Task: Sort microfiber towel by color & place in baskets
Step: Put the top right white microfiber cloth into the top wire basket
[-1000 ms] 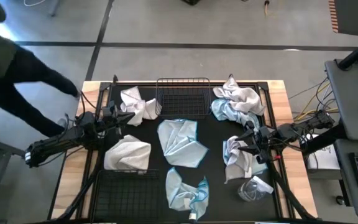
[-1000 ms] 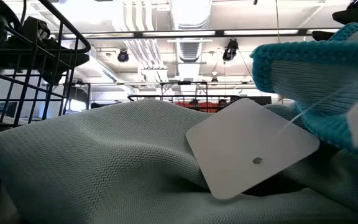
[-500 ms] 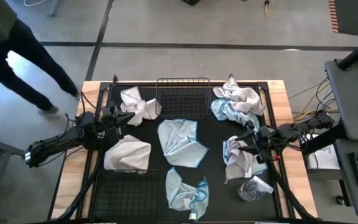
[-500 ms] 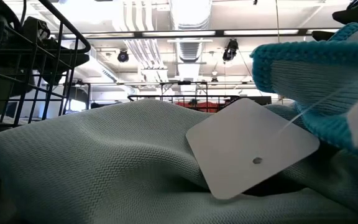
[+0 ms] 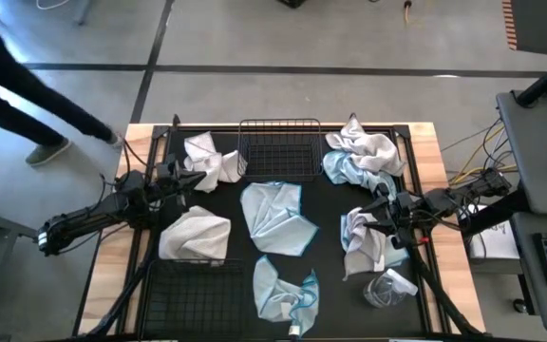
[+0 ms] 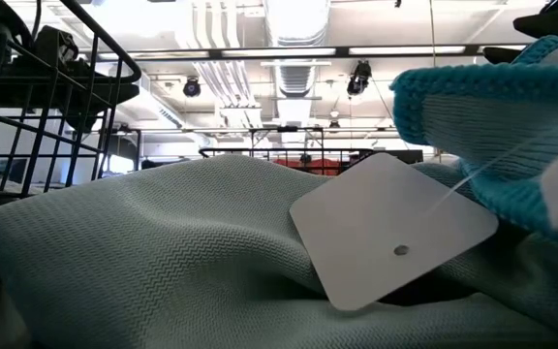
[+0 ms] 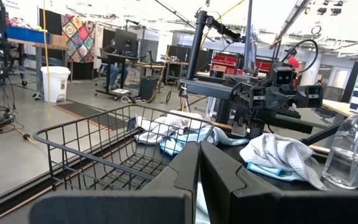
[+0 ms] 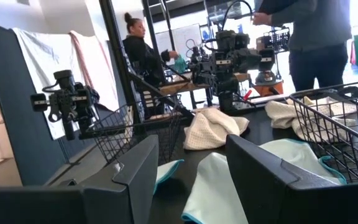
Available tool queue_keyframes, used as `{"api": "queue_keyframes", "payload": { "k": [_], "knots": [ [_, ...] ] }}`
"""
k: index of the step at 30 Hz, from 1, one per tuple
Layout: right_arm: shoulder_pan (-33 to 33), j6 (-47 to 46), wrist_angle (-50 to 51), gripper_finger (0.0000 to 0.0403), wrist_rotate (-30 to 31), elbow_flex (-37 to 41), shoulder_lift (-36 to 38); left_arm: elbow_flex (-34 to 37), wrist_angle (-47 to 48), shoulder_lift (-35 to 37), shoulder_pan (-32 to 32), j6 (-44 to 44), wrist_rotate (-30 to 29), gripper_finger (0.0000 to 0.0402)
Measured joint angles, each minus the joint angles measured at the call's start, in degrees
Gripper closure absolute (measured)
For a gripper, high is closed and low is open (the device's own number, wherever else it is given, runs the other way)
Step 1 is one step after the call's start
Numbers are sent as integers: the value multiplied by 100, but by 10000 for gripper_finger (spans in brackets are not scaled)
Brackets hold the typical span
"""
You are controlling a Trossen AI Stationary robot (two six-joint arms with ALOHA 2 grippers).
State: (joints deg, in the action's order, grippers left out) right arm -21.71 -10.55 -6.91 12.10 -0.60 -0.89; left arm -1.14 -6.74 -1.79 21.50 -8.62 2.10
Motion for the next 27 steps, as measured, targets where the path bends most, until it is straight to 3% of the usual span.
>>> {"api": "queue_keyframes", "payload": {
  "k": [11, 27],
  "knots": [
    [0, -1244, -157, 220, 0, 0, 0, 0, -1, -1, -1, 0, 1, 402],
    [0, -1211, -385, 220, 11, 0, 0, 1, -2, 1, -2, 0, 1, 402]
  ]
}}
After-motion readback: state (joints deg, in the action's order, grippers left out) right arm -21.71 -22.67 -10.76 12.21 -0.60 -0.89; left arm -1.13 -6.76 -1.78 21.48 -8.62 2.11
